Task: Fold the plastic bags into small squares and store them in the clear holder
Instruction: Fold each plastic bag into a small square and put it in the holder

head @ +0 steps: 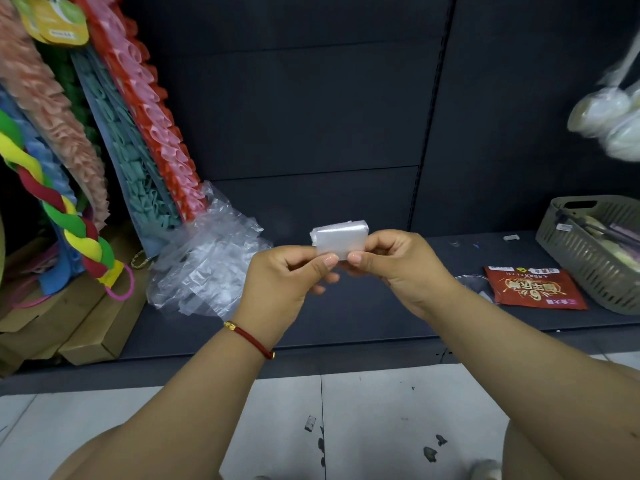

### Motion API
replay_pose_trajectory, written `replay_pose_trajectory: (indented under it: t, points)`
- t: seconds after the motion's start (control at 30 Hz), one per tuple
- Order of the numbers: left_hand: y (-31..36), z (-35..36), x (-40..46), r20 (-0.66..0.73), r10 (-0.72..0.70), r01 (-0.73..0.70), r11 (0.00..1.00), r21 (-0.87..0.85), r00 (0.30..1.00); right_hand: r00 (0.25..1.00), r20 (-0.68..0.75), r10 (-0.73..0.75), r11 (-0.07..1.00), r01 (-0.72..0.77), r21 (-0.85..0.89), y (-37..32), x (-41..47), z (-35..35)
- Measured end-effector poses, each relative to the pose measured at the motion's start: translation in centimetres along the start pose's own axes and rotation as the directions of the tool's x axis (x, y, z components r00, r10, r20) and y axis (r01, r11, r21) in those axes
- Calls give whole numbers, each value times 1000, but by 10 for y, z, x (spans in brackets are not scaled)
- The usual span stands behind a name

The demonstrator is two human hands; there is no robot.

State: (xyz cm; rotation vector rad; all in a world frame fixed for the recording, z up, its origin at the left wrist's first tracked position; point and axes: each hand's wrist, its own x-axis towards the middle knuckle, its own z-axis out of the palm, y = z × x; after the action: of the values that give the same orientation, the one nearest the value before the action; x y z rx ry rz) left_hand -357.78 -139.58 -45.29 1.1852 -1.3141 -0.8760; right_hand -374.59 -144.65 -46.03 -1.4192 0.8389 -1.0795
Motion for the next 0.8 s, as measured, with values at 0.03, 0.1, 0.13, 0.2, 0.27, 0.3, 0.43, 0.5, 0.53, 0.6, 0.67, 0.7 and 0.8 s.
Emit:
replay_pose_trajectory:
  t: [0.03, 0.1, 0.13, 0.2, 0.27, 0.3, 0.43, 0.5, 0.53, 0.6, 0.67, 0.7, 0.8]
  points:
    - [0, -1, 0, 7, 6, -6, 1000, -26, 1000, 1000, -4, -17, 1000, 17, -10, 1, 1, -1]
    - [-1, -2, -1, 11, 22, -21, 998, -64, 1000, 999, -8, -43, 999, 43, -26, 1, 1, -3]
    - [-2, -2, 0, -1, 32, -32, 997, -70, 1000, 998, -13, -53, 998, 53, -33, 2, 1, -3]
    - [-5, 0, 0, -68, 52, -56, 997, -59, 996, 998, -7, -58, 997, 57, -56, 3, 1, -3]
    - [-7, 3, 0, -149, 72, -79, 996, -36, 986, 998, 14, -54, 996, 54, -64, 2, -1, 0]
    - [-8, 5, -1, -175, 84, -89, 996, -24, 981, 999, 16, -49, 998, 49, -35, 3, -1, 2]
    - [-8, 15, -5, -171, 151, -143, 988, 54, 974, 996, 5, 83, 995, -84, 46, -3, -2, 9]
    - [-7, 19, -7, -138, 162, -155, 986, 57, 977, 995, -17, 96, 991, -97, -92, -5, -3, 12]
    - [-6, 21, -8, -133, 156, -150, 987, 52, 979, 996, -41, 74, 985, -79, -153, -4, -3, 14]
    - [-7, 24, -9, -158, 120, -112, 992, 60, 980, 995, -98, 19, 981, -38, -188, -3, -4, 16]
    - [-9, 27, -8, -190, 59, -55, 998, 25, 980, 991, -130, -34, 979, 7, -204, -3, -5, 17]
    - [-10, 29, -6, -199, 10, -18, 999, -38, 980, 989, -139, -57, 975, 25, -222, -3, -5, 17]
    - [-4, 37, -1, -153, -151, 104, 955, -279, 977, 983, -152, -108, 961, 64, -268, -4, -8, 16]
